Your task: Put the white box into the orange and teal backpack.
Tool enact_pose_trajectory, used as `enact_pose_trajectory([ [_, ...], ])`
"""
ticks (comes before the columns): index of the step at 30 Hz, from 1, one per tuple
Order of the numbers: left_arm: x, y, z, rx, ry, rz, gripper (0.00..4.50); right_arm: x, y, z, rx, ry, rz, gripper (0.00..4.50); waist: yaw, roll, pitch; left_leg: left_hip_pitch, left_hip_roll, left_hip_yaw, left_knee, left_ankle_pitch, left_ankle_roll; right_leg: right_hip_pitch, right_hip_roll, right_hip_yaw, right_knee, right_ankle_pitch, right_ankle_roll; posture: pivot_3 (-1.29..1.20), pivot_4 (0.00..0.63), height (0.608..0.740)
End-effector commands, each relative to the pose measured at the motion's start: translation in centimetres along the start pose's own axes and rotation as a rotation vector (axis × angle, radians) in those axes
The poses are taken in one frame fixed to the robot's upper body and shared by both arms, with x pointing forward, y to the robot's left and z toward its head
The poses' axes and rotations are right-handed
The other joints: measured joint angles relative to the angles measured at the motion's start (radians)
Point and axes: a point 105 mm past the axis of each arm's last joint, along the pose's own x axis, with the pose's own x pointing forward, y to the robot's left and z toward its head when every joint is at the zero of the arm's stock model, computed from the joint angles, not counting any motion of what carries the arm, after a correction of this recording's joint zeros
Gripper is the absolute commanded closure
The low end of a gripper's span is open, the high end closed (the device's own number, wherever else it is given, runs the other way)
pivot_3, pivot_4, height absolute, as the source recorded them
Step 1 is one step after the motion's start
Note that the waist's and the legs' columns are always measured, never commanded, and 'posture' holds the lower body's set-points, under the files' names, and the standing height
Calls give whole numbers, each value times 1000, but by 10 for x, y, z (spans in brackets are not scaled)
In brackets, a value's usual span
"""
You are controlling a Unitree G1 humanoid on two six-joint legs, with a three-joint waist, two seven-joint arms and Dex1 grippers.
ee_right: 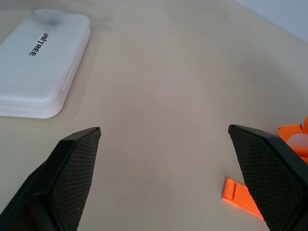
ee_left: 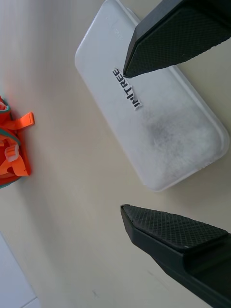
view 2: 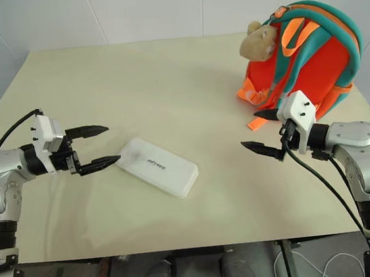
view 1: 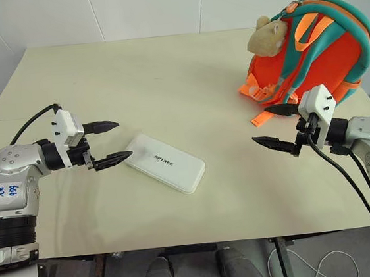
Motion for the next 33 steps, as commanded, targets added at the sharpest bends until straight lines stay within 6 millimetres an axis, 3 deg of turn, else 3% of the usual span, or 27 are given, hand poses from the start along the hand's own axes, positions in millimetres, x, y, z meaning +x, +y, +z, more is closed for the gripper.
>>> enact_pose_trajectory([
  [1,3,0,9,45,-16,-8,6,4,1,14,-39,-50,-10,0,0,0,0,0,0,0,0,0,0,0,0,0,0,0,0,0,150,740],
  [5,6,5,4,48,-2,8,6,15,5,13,9,-76,-7,0,1,0,0,0,0,0,1,0,0,0,0,0,1,0,0,0,150,740],
  [9,3,11,-2,58,32,9,6,28,27,2,37,-43,81,0,1,0,0,0,0,0,2,0,0,0,0,0,2,0,0,0,150,740],
  [12,-4,26,-9,88,80,58,878,43,52,-13,74,-18,153,920,1,0,0,0,0,-1,2,0,0,0,1,-1,2,0,0,0,150,740],
  [15,-14,37,-16,112,116,100,1778,52,72,-16,98,-29,189,1947,0,0,0,0,0,-1,2,0,0,0,1,-1,2,0,0,0,150,740],
  [22,-21,50,-39,80,187,143,3924,55,103,-25,150,-2,234,4337,3,0,0,0,0,-1,3,0,0,0,1,-1,3,0,0,0,150,740],
  [23,-21,51,-45,64,204,155,4201,55,106,-28,153,5,236,4500,3,0,0,0,0,-1,4,0,0,0,1,-1,3,0,0,0,150,740],
  [24,-20,51,-51,49,216,159,4467,56,110,-29,170,9,237,4500,3,0,0,0,0,-1,4,0,0,0,1,-1,3,0,0,0,150,740],
  [33,13,46,-60,23,192,120,4467,71,124,-35,224,5,216,4500,4,-1,-1,-1,0,-2,6,0,0,1,1,-1,4,0,1,0,150,740],
])
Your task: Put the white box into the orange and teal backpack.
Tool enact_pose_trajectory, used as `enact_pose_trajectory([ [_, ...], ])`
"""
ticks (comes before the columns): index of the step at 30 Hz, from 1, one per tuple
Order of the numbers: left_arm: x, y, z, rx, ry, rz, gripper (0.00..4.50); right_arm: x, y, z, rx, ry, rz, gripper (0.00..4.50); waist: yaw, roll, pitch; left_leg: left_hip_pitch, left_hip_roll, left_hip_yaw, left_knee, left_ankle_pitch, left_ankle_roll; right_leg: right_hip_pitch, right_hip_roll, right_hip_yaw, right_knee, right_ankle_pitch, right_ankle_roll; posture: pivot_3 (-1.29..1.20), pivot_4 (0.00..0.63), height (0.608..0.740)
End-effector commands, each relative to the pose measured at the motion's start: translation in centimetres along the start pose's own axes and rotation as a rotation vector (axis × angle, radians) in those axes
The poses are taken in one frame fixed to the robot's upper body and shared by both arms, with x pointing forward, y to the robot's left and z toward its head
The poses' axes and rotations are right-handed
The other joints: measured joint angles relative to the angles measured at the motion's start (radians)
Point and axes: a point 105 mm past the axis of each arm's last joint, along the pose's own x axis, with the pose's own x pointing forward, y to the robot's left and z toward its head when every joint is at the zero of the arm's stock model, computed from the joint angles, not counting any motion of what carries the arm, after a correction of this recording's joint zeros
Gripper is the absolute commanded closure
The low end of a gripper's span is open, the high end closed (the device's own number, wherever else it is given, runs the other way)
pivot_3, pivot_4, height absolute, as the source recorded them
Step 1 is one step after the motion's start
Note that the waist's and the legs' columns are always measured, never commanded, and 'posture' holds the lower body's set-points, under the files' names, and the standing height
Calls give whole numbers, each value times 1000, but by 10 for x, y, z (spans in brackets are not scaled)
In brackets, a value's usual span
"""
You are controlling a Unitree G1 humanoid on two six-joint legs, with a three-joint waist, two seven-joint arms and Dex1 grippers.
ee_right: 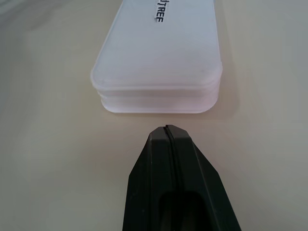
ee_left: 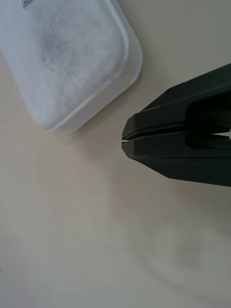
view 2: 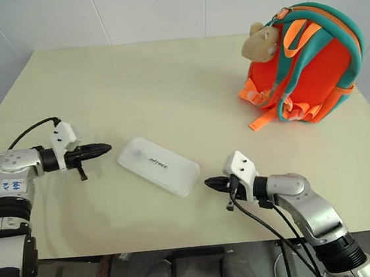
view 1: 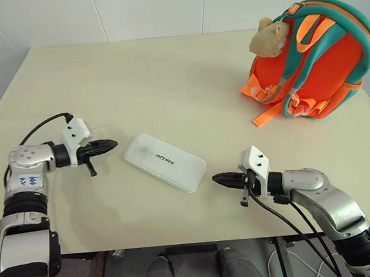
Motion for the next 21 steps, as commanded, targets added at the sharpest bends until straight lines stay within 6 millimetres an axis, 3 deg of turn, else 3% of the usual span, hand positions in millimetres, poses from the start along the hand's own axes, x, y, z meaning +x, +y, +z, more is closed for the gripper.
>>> enact_pose_trajectory([
  [1,9,3,12,26,-35,0,4467,9,1,8,-14,-37,-10,4500,0,0,0,0,0,0,0,0,0,0,0,0,0,0,0,0,150,740],
  [9,33,-24,0,-31,-55,-71,4467,18,-10,13,-29,-53,-26,4500,-2,0,0,0,0,0,1,0,0,0,0,0,1,0,0,0,150,740],
  [21,41,-54,14,-65,-155,-120,4467,-3,-47,18,-76,-35,-107,4500,0,-1,-1,0,0,-1,6,0,0,1,0,0,5,0,1,0,150,740],
])
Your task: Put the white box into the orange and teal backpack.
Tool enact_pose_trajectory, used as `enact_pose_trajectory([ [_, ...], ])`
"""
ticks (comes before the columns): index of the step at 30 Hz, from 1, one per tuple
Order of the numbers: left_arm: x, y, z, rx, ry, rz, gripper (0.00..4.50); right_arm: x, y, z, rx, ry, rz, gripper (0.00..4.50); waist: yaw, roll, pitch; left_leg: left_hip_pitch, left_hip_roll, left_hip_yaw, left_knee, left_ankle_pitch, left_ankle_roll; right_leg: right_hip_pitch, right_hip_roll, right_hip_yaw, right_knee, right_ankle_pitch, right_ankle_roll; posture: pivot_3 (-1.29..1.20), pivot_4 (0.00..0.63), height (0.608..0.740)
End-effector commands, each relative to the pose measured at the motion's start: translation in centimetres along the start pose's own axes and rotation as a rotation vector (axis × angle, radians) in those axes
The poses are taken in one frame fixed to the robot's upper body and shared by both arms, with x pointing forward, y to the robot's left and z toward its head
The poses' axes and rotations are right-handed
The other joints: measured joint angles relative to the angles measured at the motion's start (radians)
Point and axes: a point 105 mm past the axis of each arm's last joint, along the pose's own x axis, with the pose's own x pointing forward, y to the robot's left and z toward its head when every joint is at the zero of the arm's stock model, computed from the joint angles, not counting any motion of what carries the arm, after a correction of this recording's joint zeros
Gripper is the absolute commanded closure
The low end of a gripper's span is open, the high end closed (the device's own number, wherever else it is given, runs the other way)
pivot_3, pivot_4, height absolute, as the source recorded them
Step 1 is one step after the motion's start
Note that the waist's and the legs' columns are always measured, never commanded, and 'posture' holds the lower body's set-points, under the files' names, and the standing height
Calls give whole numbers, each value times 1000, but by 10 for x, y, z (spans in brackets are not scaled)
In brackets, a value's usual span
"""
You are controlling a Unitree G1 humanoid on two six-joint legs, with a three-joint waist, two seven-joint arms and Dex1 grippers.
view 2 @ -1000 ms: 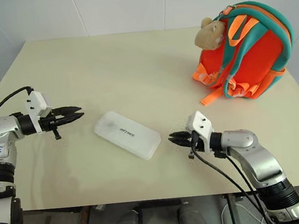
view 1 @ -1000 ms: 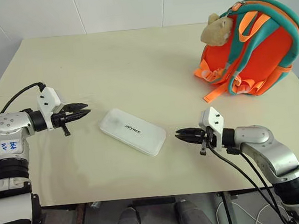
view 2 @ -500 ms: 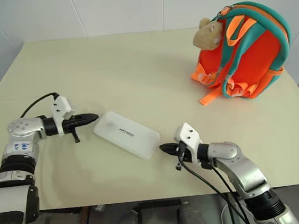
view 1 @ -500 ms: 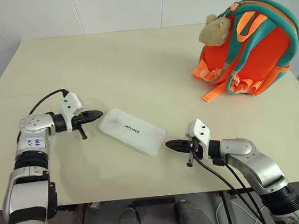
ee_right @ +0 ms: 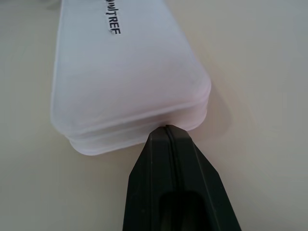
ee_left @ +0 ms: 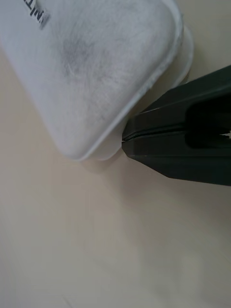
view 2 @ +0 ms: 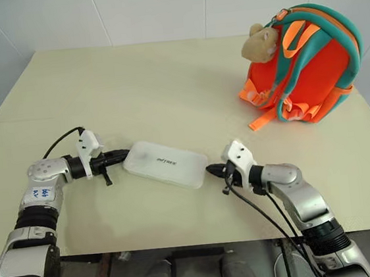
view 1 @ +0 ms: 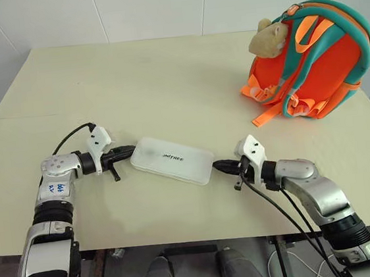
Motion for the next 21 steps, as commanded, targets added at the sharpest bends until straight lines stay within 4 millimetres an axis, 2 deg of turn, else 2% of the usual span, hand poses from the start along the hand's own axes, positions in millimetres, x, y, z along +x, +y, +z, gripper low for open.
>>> enact_pose_trajectory([
  [1,14,-21,16,30,-65,-81,4467,-8,-9,17,-66,-47,8,4500,0,0,0,0,0,0,0,0,0,0,0,0,0,0,0,0,150,740],
  [6,22,-41,20,5,-82,-116,4467,-17,-20,9,-81,-8,3,4500,0,0,0,0,0,0,0,0,0,1,0,0,0,0,0,0,150,740],
  [11,23,-52,21,-23,-76,-122,4467,-20,-28,4,-81,8,-9,4500,-2,0,0,0,0,0,1,0,0,1,0,0,0,0,0,0,150,740],
  [19,17,-51,18,-57,-32,-90,4467,-22,-35,-4,-62,38,-16,4500,-2,0,0,1,0,0,1,0,0,2,0,0,-2,1,1,0,150,740],
  [21,13,-45,14,-55,2,-43,4084,-24,-45,-3,-56,41,-59,4131,-3,0,0,1,0,0,1,0,0,2,0,0,-2,1,1,0,150,740],
])
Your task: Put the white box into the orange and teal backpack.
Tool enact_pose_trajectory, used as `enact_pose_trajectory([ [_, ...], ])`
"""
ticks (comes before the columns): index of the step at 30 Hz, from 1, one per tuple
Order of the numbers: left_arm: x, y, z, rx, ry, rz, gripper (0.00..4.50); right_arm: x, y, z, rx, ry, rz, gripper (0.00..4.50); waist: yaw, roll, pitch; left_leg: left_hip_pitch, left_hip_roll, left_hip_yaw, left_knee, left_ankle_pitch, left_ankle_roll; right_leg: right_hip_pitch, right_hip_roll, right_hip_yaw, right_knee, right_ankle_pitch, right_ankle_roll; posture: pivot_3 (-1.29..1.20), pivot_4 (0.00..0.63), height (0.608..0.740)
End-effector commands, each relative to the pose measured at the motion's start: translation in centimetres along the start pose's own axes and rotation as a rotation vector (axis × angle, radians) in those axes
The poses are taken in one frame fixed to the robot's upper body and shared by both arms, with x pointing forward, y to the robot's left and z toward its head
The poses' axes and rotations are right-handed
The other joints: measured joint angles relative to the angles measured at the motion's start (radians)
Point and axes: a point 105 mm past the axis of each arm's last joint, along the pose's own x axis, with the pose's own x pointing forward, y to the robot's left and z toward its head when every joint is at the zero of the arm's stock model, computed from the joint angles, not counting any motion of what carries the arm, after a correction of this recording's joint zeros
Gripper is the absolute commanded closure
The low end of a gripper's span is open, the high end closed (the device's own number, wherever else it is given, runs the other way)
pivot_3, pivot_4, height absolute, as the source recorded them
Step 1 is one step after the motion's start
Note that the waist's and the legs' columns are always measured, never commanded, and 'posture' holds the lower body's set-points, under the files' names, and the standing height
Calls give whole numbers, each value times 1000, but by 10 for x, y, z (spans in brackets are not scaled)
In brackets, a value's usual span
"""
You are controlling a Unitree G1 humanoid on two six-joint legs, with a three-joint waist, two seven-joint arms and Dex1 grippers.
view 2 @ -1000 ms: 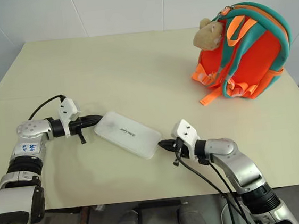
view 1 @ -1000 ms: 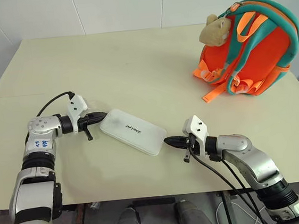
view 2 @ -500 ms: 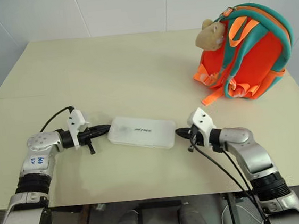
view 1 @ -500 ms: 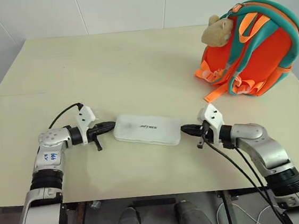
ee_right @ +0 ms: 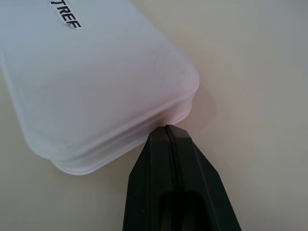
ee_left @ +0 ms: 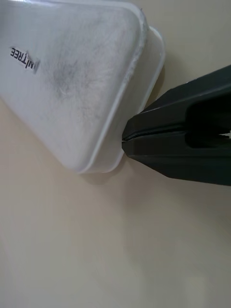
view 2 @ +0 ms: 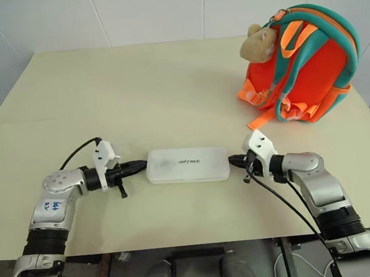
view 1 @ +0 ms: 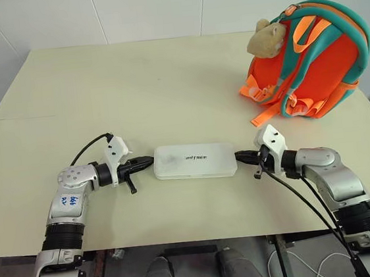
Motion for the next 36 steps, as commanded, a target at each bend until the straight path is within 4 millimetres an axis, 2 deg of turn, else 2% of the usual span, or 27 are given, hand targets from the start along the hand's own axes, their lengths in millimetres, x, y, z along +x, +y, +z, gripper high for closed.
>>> enact_pose_trajectory([
  [1,-2,3,3,19,24,34,3879,-1,-9,9,-12,-24,-25,3899,0,0,0,0,0,0,0,0,0,0,0,0,0,0,0,0,150,740],
  [5,-13,10,-4,28,97,68,2724,-8,-21,10,-57,-6,-66,2662,-2,0,0,0,0,0,0,0,0,0,0,0,0,0,0,0,150,740],
  [6,-18,14,-7,17,126,82,2376,-12,-26,10,-61,-1,-81,2239,-2,0,0,0,0,0,-1,0,0,0,0,0,-1,0,0,0,150,740],
  [9,-40,27,-11,-56,180,100,1459,-29,-37,14,-36,21,-90,1279,-3,0,0,0,0,0,-1,0,0,0,0,0,-2,0,0,0,150,740],
  [10,-44,29,-13,-113,189,105,1166,-32,-34,17,-31,16,-66,940,-3,1,0,0,0,0,-2,0,0,0,0,0,-2,0,0,0,150,740],
  [12,-50,14,-14,-235,209,-30,591,-34,-25,21,-2,26,-1,290,-4,1,0,0,0,0,-2,0,0,0,0,0,-3,0,0,0,150,740],
  [13,-49,16,-11,-275,192,-21,283,-34,-20,23,0,34,21,13,-6,1,0,0,0,0,-3,0,0,0,0,0,-3,0,0,0,150,740],
  [14,-48,16,-9,-306,179,-29,13,-33,-15,22,6,49,44,0,-6,1,0,0,0,0,-4,0,0,0,0,0,-3,0,0,0,150,740],
  [16,-42,18,-2,-319,147,-33,13,-30,-4,23,20,63,87,0,-3,1,1,0,0,0,-5,0,0,-1,0,0,-3,0,0,0,150,740],
  [18,-32,17,9,-411,76,-59,13,-28,12,21,69,93,155,0,0,1,1,0,0,0,-5,0,0,-1,0,0,-3,0,0,0,150,740],
  [21,-21,10,15,-549,43,-121,13,-24,25,21,107,108,202,0,4,1,1,-1,0,0,-4,0,0,0,0,0,-4,0,0,0,150,740],
  [26,-2,-14,11,-777,81,-247,13,-13,24,15,130,135,159,0,0,1,1,-1,0,0,-3,0,0,0,0,0,-4,0,0,0,150,740],
  [28,2,-24,7,-818,127,-283,13,-11,23,14,129,134,152,0,-2,1,1,-1,0,0,-3,0,0,0,0,0,-4,0,0,0,150,740],
  [36,12,-17,-7,-925,154,-195,13,-3,23,24,107,79,150,0,6,1,0,1,-1,-2,0,0,0,4,0,-1,-5,1,1,0,150,740],
])
